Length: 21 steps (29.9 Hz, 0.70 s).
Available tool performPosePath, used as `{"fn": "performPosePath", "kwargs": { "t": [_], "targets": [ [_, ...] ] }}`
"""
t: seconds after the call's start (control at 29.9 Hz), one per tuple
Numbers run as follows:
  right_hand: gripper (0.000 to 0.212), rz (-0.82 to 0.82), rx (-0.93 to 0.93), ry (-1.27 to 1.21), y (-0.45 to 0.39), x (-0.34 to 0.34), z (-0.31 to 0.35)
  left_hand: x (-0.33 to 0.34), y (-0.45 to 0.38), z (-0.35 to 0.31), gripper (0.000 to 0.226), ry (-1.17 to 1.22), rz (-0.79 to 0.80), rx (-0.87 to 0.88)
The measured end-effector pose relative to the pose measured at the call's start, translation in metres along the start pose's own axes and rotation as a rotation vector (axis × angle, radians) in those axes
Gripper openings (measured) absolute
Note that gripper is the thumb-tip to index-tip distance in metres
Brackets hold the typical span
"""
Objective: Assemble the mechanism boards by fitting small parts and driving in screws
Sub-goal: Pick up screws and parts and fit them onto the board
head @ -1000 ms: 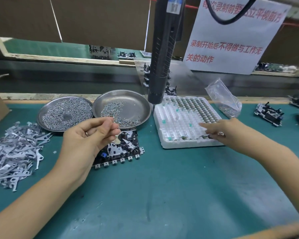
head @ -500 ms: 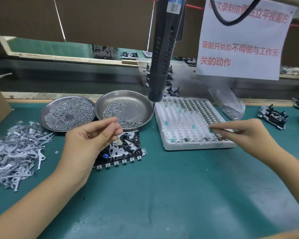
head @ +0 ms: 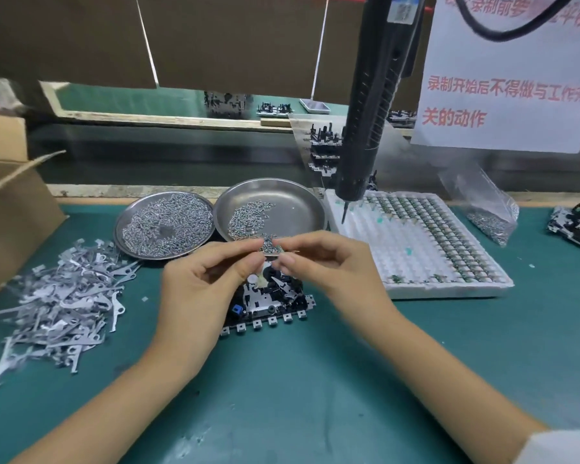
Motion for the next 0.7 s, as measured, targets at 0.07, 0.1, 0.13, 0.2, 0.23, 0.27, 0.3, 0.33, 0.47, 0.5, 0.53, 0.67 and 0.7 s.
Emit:
{"fn": "performPosePath", "kwargs": {
  "t": [0.07,0.1,0.13,0.2,0.23,0.27,0.3,0.33,0.47,0.5,0.53,0.67,0.7],
  "targets": [
    [0.020,0.023,0.050,-0.090,0.0044,-0.0023,-0.0063,0.0015,0.0010,0.0012,0.018,-0.027,0.014,0.023],
    [0.023,0.023,0.062,-0.128,0.0054,-0.0032,-0.0078,0.0029,0.0018,0.0021,0.019,-0.024,0.020,0.028],
    [0.026,0.016,0.070,-0.162,0.0058,-0.0034,-0.0083,0.0045,0.0028,0.0028,0.021,-0.012,0.025,0.027],
    [0.027,-0.004,0.078,-0.192,0.0054,-0.0041,-0.0082,0.0069,0.0046,0.0038,0.023,0.009,0.034,0.025],
    [0.025,-0.005,0.075,-0.171,0.0056,-0.0038,-0.0075,0.0078,0.0052,0.0036,0.024,0.010,0.038,0.030],
    [0.023,0.002,0.072,-0.139,0.0062,-0.0029,-0.0066,0.0082,0.0057,0.0032,0.023,0.006,0.041,0.037],
    [0.023,0.010,0.068,-0.110,0.0071,-0.0020,-0.0063,0.0084,0.0060,0.0029,0.022,-0.001,0.042,0.040],
    [0.023,0.012,0.065,-0.096,0.0079,-0.0013,-0.0062,0.0081,0.0062,0.0029,0.021,-0.004,0.040,0.039],
    [0.023,0.020,0.061,-0.115,0.0093,-0.0005,-0.0074,0.0070,0.0069,0.0017,0.018,0.004,0.028,0.038],
    [0.023,0.023,0.065,-0.124,0.0095,-0.0004,-0.0075,0.0073,0.0068,0.0013,0.018,0.003,0.029,0.039],
    [0.022,0.024,0.070,-0.131,0.0097,0.0000,-0.0077,0.0077,0.0068,0.0012,0.017,0.002,0.033,0.040],
    [0.023,0.025,0.078,-0.127,0.0108,0.0014,-0.0063,0.0090,0.0076,0.0025,0.015,0.044,0.040,0.025],
    [0.023,0.024,0.080,-0.124,0.0108,0.0018,-0.0058,0.0092,0.0077,0.0027,0.014,0.045,0.041,0.024]
  ]
}}
Point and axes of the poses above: each hand's wrist, its own y-axis away from the middle knuckle, its own x-axis out of the palm, z = x × y, the point moved 6 cm from there along -y, towards the middle knuckle
